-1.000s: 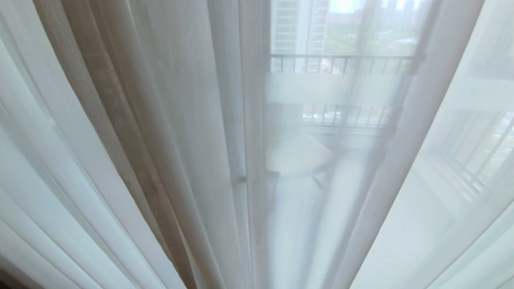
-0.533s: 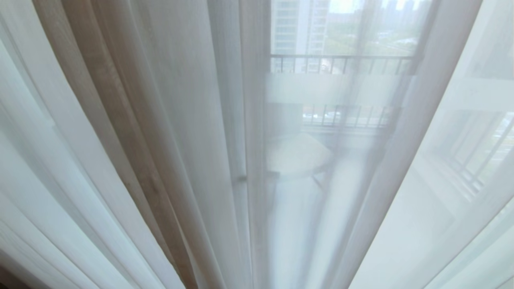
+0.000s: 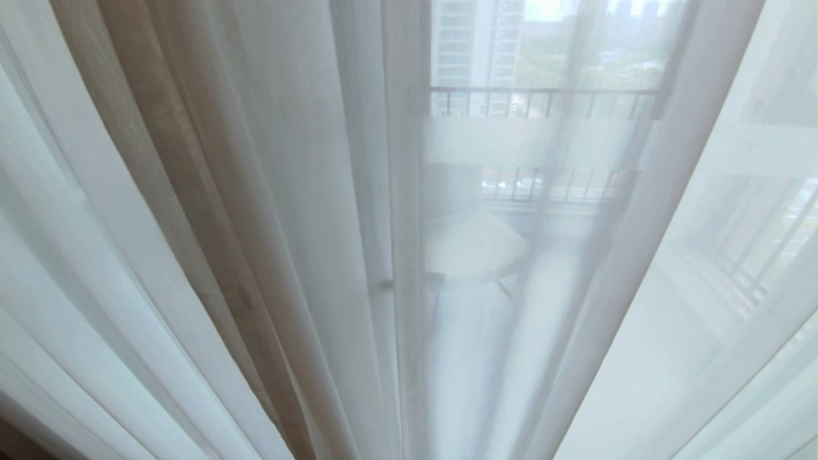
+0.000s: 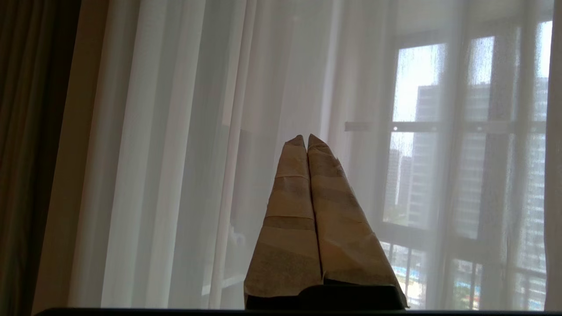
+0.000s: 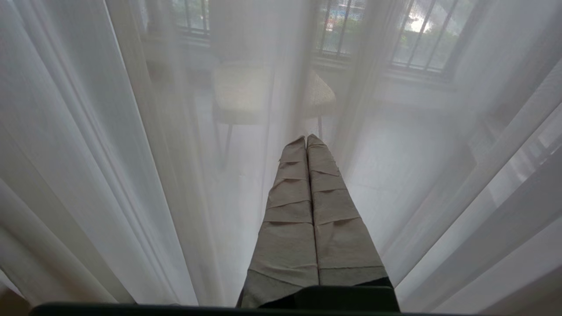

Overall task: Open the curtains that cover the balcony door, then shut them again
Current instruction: Close the outer curtains on both sides

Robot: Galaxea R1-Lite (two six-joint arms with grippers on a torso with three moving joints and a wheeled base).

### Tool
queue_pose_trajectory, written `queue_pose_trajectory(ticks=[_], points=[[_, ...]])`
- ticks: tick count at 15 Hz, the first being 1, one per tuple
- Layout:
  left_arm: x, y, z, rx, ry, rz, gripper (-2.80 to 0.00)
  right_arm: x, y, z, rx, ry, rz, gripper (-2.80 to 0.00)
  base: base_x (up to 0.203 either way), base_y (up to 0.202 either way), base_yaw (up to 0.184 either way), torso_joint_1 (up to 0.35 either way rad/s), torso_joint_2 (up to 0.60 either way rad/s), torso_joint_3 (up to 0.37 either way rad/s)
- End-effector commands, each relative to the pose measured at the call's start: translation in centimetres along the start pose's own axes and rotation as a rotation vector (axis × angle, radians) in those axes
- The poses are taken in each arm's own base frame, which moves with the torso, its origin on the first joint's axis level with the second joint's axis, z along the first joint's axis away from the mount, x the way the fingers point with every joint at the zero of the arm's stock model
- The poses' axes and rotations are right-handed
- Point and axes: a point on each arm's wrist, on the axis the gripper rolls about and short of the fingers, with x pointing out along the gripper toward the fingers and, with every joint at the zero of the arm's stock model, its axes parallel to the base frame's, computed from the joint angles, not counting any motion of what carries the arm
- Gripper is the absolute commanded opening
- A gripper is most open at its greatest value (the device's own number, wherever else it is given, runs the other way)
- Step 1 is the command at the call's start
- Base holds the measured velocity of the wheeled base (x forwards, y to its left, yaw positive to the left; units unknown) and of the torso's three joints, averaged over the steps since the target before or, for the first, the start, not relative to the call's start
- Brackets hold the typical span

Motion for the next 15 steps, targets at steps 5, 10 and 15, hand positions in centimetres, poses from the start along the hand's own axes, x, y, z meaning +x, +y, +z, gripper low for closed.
queue_pose_trajectory(ticks=[5,10,15], points=[[-4.6,1.2,-4.2,0.002,0.051,0.112,-2.80,0.0,0.0,0.0,0.000,-0.001,0.001,-2.80,0.000,0.000,0.000,0.000,0.00,0.000],[-9.5,1.4,-10.3,0.023,0.131,0.064,-2.80,0.0,0.0,0.0,0.000,-0.002,0.001,-2.80,0.000,0.000,0.000,0.000,0.00,0.000],[-15.0,1.9,-15.7,0.041,0.327,-0.154,-2.80,0.0,0.0,0.0,0.000,-0.001,0.001,-2.80,0.000,0.000,0.000,0.000,0.00,0.000]])
